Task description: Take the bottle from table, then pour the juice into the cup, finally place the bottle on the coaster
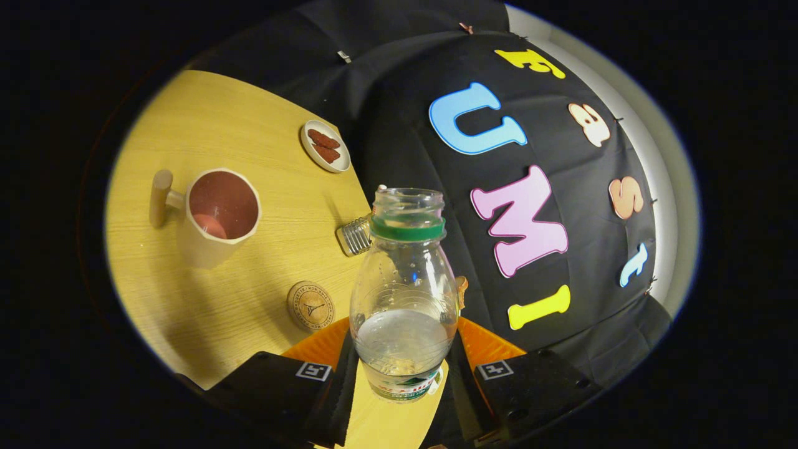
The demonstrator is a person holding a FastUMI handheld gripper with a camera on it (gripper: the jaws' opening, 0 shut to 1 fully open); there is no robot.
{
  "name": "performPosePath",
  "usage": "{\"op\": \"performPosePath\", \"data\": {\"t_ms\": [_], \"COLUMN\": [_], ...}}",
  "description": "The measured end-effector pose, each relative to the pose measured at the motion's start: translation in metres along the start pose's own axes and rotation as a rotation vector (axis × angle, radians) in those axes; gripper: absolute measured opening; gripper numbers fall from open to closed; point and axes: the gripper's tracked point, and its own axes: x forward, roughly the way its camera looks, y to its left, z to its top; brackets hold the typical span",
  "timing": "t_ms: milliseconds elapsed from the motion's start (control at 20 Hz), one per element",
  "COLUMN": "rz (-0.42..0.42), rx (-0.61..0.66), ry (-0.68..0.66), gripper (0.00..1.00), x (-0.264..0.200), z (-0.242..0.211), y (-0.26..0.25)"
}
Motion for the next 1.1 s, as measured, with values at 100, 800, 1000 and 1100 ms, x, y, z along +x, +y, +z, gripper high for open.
{"op": "performPosePath", "data": {"t_ms": [100,800,1000,1100], "rz": [0.017,0.119,0.113,0.109], "rx": [-0.044,-0.322,-0.408,-0.444], "ry": [-0.009,-0.011,-0.027,-0.029], "gripper": [0.69,0.69,0.69,0.69], "x": [0.001,0.026,0.036,0.04], "z": [0.003,0.004,0.011,0.011], "y": [0.008,0.052,0.055,0.056]}}
